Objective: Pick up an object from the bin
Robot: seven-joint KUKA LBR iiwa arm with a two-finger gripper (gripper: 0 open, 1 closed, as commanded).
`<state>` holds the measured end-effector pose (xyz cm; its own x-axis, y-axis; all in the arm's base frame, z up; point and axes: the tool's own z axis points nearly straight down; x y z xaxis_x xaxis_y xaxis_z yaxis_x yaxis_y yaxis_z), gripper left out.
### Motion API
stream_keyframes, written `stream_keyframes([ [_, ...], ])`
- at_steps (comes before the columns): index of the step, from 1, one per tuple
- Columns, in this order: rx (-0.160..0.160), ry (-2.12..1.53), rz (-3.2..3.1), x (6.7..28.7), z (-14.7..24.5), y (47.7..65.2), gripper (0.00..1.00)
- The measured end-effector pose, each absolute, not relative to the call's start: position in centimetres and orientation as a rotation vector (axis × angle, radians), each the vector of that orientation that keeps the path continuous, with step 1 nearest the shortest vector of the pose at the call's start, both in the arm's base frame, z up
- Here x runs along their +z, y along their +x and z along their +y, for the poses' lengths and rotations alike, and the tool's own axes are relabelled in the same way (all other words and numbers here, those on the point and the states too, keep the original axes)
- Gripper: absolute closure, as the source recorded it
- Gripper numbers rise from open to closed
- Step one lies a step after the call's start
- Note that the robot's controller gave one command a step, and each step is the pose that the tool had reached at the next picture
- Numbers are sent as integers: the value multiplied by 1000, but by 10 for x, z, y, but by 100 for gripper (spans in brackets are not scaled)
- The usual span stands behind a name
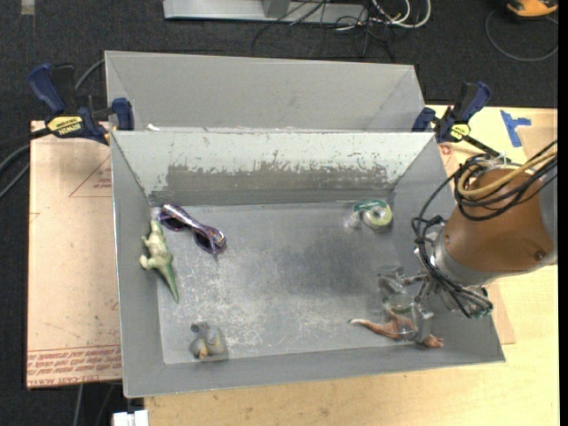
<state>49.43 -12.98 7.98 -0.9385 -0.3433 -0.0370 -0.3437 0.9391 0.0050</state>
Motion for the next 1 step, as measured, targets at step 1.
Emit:
stream_keyframes([
  [1, 20, -543, 3061, 82, -129, 494, 100],
])
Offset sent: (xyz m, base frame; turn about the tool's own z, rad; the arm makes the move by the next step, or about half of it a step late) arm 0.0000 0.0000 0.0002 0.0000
